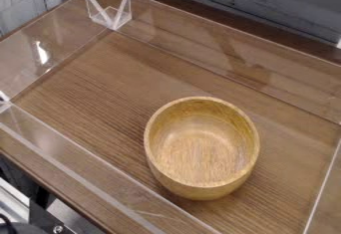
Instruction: Remove the green block from inside the brown bowl and put it on the table
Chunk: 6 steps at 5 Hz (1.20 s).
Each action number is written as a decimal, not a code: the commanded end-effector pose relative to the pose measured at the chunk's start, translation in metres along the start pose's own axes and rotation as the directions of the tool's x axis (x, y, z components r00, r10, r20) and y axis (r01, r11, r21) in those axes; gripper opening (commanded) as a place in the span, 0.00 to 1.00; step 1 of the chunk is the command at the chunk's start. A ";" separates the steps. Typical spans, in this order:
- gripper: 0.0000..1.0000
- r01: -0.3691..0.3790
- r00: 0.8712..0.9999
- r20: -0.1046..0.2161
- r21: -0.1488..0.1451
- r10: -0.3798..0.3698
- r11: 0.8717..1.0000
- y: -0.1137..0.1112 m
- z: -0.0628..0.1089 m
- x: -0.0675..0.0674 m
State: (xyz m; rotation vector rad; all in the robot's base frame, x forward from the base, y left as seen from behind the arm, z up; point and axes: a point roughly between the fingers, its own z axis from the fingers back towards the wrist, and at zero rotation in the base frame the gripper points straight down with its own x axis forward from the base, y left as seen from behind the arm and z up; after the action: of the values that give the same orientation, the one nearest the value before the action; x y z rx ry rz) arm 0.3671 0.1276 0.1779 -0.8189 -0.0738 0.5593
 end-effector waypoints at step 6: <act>0.00 0.117 0.991 0.074 -0.122 -0.109 0.986 0.014 0.026 0.005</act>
State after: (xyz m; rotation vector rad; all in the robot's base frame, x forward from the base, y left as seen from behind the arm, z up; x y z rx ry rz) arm 0.3604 0.1525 0.1624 -0.9349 -0.1552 0.5099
